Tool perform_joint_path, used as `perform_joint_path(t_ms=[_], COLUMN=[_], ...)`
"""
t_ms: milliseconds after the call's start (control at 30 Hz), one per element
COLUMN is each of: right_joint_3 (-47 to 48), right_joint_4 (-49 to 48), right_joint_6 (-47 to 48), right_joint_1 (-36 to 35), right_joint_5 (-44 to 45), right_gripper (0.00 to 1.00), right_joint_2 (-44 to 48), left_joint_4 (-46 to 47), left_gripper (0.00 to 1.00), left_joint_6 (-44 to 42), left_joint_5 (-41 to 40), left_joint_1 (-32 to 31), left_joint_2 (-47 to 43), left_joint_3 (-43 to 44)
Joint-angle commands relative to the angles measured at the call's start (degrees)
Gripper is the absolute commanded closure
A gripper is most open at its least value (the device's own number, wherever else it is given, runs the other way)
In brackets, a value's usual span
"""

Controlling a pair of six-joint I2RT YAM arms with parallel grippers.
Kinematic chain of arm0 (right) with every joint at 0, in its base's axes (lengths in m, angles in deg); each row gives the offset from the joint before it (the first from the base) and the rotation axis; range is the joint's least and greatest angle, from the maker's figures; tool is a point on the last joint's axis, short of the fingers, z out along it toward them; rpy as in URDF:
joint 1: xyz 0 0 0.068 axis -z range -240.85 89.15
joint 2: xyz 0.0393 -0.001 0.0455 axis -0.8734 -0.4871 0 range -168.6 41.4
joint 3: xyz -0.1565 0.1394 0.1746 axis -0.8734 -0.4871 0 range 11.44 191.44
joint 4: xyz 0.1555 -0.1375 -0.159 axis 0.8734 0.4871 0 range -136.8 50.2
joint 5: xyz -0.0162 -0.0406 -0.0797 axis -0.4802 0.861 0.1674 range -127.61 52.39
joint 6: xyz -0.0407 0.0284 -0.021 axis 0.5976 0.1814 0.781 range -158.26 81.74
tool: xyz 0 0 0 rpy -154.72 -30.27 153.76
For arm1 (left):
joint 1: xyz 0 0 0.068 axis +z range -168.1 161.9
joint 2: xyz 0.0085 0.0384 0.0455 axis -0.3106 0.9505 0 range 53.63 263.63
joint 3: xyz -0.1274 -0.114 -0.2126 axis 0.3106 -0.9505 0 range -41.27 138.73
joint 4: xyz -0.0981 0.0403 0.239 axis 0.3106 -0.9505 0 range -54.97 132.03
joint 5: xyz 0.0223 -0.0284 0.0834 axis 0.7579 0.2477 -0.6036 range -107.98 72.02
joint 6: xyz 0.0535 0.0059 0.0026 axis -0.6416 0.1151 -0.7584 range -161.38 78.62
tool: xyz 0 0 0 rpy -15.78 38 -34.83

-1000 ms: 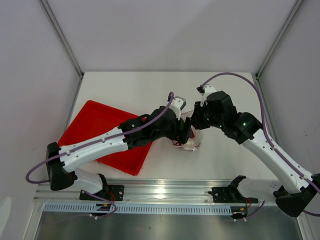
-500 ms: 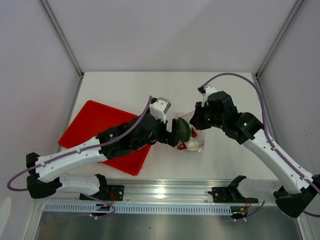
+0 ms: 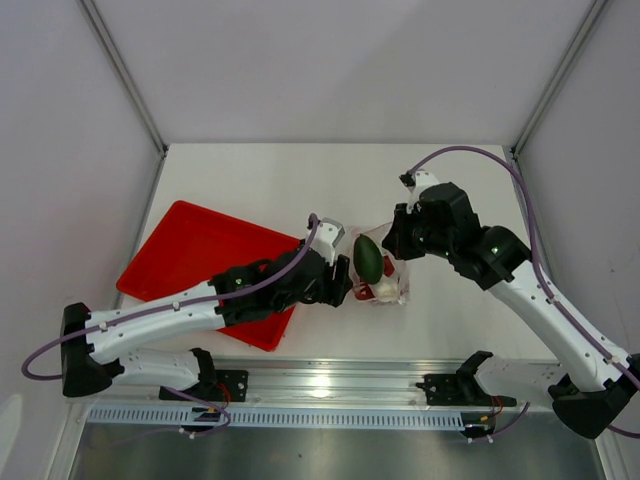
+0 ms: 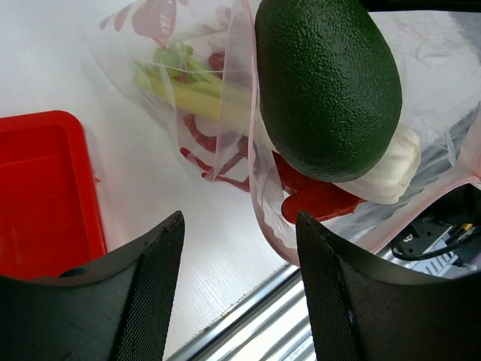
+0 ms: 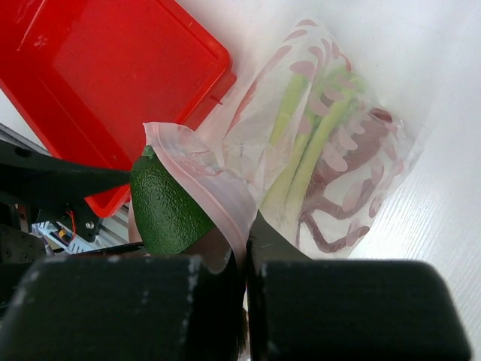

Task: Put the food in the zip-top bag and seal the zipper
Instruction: Adjust the zipper food storage bag at the center of the board.

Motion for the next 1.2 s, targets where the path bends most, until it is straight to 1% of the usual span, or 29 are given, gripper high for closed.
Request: perform_joint_path(t_ms=[0,33,167,267,300,367,400,467,500,667,800,933,1067,1167], right_joint_3=[2.83,2.65,2.74,2.65,2.56,2.47,2.3,1.95,1.95,3.17,5.54,8.18,9.33,8.19], right_joint_4=[-2.36,-2.62,-2.54,-2.54,-2.36,-2.18,-2.01,-1.83,-1.75,-0.69,1.59,2.83,2.83,1.69], right_joint_6=[-0.08,-0.16,-0.25,-0.25,-0.25,-0.08,0.01,0.27,0.45,1.77,3.96,4.58,4.49,4.67], right_joint_1=[0.26,0.26,0.26,0.26,0.26,0.26,0.26,0.26,0.18,0.26,0.44,0.62,0.62,0.7], right_joint_5=[-0.72,-0.72,-0.72,-0.89,-0.72,-0.19,0.07,0.51,1.47,5.34,10.26,11.15,10.89,10.8], right_gripper=[1.0,1.0,1.0,1.0,1.0,1.0,1.0,1.0,1.0,1.0,1.0,1.0,1.0,1.0], right_joint_2=[2.29,2.37,2.29,2.46,2.64,2.73,2.9,3.17,3.25,3.25,3.08,2.82,3.25,2.9], left_joint_4=[1.94,1.5,2.29,3.16,3.6,4.31,4.14,2.83,2.12,-1.14,-4.38,-7.03,-6.24,-6.23], left_gripper=[0.38,0.4,0.42,0.5,0.58,0.69,0.77,0.88,0.98,0.99,0.99,1.0,0.99,0.99], left_joint_6=[1.81,1.99,2.6,4.36,4.45,4.28,4.19,3.57,3.48,2.61,2.08,2.16,2.69,2.6], left_joint_5=[2.6,2.95,7.25,11.65,12.87,13.24,13.32,13.24,13.24,12.63,11.22,10.6,12.09,10.96], left_joint_1=[-0.17,-0.17,0.79,2.72,3.25,3.43,3.43,3.52,3.52,3.52,3.52,3.43,3.08,3.08], left_joint_2=[1.98,2.51,4.88,6.38,6.47,6.21,6.3,6.38,6.56,6.83,6.56,6.47,5.07,5.24], left_joint_3=[2.74,3.1,4.5,4.42,4.42,4.76,5.03,6.86,7.49,12.31,15.83,19.35,19.18,17.43])
